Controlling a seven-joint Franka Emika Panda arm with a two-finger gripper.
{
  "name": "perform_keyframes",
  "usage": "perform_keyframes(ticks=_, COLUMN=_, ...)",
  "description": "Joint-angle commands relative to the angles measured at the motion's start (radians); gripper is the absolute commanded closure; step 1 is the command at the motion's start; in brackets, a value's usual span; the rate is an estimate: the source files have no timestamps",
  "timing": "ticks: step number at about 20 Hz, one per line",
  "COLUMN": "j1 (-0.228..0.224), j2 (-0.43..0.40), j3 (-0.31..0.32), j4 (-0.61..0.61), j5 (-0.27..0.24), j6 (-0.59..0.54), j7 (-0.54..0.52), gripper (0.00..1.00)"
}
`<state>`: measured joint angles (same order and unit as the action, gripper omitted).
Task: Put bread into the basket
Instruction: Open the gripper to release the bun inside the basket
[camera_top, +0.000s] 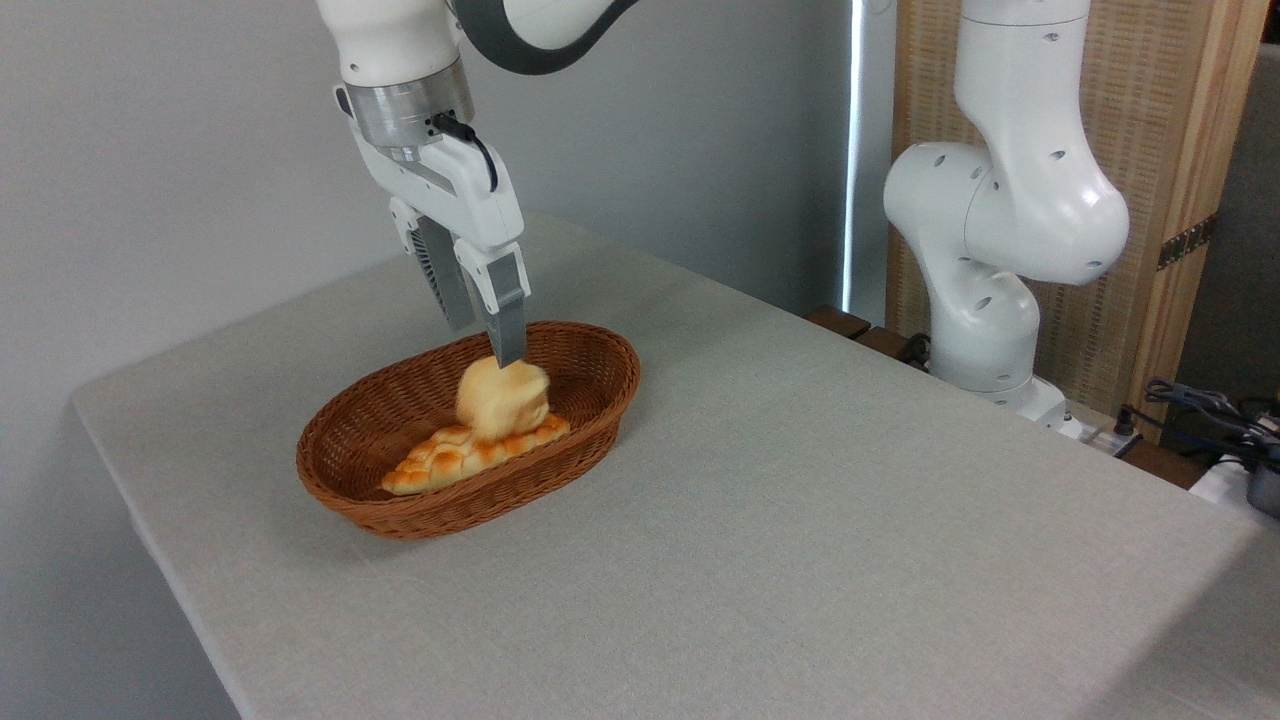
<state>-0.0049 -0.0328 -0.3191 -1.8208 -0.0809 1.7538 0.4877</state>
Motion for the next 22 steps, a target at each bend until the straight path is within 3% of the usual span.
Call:
perform_keyframes(ticks=1, j1=-0.001, j2=-0.001, j3=0.006, j4=0.006, j5=0.007, j6=0.006, j7=0.002, gripper=0.0)
perform_keyframes(ticks=7, j1=0.003, j2=-0.001, j3=0.02, j4=0.014, j5=0.006, j6=0.007, j7=0.011, gripper=0.0)
perform_keyframes(ticks=15, j1=0.003, j2=0.034, j3=0.124, j4=0.148, j5=0.003, j6=-0.039, j7=0.046, gripper=0.0)
perform_keyframes(ticks=18, j1=0.0, j2=0.056, j3=0.169, j4=0.21, j5=0.007, j6=-0.102, j7=0.126, gripper=0.0)
perform_keyframes(ticks=22, j1=-0.026, j2=0.048, j3=0.297, j4=0.25, j5=0.004, j6=-0.155, j7=0.274, gripper=0.0)
